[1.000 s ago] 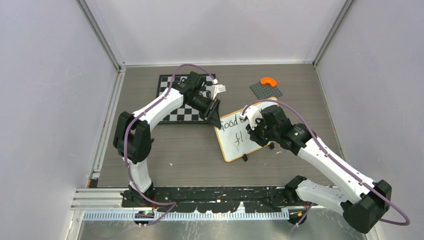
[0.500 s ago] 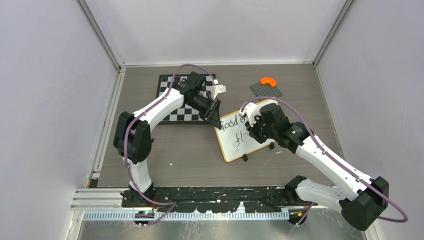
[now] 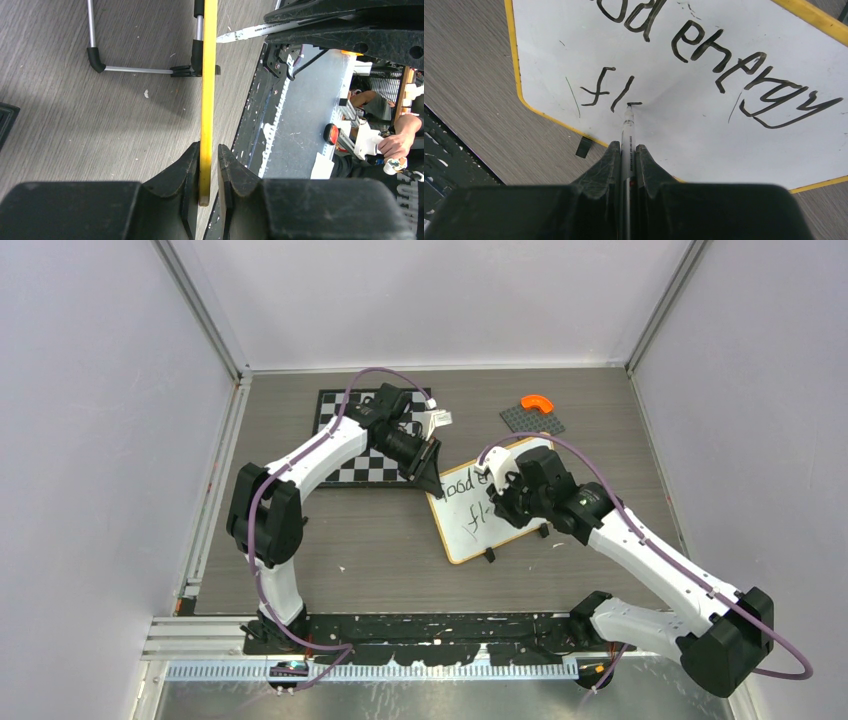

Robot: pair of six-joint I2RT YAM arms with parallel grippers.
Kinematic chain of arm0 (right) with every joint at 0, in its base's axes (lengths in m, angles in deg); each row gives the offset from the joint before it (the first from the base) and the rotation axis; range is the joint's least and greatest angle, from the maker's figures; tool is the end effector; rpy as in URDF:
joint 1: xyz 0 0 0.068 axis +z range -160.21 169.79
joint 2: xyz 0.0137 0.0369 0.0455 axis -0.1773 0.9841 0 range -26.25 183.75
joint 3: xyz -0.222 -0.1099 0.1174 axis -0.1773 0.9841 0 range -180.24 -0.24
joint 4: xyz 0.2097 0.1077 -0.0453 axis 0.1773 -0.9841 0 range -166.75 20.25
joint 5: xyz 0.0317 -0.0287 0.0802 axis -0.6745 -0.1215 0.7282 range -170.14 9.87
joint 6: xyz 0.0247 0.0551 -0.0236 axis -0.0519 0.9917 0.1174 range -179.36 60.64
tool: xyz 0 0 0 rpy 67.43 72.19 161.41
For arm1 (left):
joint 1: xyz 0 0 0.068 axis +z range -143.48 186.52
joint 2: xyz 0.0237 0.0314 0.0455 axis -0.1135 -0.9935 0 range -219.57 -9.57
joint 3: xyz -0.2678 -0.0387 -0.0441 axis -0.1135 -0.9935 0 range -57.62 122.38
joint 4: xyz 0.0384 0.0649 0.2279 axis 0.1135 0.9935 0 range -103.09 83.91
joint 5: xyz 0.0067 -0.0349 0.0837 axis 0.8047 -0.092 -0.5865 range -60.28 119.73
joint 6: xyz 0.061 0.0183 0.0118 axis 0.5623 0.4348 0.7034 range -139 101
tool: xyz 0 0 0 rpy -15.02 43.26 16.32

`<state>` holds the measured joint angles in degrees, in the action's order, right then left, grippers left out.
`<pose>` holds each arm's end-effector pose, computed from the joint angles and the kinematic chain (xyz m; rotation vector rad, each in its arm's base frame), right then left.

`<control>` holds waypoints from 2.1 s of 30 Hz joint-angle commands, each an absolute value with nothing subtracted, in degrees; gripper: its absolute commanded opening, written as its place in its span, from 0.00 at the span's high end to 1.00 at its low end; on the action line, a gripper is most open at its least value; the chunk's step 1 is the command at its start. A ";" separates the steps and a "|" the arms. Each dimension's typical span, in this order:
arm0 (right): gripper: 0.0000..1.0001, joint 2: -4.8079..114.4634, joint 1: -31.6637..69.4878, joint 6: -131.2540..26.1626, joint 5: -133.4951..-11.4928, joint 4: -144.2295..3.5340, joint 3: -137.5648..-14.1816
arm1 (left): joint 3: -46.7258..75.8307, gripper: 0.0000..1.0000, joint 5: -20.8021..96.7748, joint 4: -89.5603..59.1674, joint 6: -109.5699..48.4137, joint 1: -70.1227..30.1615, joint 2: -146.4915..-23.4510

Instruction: Write a sentence on the whiteboard

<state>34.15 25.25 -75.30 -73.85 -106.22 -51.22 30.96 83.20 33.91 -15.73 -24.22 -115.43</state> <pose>0.1632 0.1231 0.2779 -1.0820 2.1257 0.2929 0.2951 -0.2228 0.2662 1.0423 2.3902 -1.4083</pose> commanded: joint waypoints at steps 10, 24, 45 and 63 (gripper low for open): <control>1.00 31.84 25.06 -77.81 -77.67 -108.27 -50.19 | 32.07 0.80 83.94 34.27 -15.13 -24.38 -115.65; 1.00 33.31 25.03 -75.04 -80.93 -104.53 -53.73 | 31.85 0.80 83.86 34.26 -15.04 -24.48 -115.30; 1.00 31.41 23.38 -76.37 -72.11 -108.75 -53.55 | 32.38 0.81 83.80 34.69 -15.04 -24.51 -115.53; 1.00 32.49 19.67 -73.63 -75.24 -107.21 -55.17 | 31.99 0.81 84.13 34.19 -14.97 -24.50 -115.06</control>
<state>31.92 19.81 -74.21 -75.56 -109.65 -52.75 30.96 83.31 34.30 -15.58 -24.22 -115.45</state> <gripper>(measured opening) 0.164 0.193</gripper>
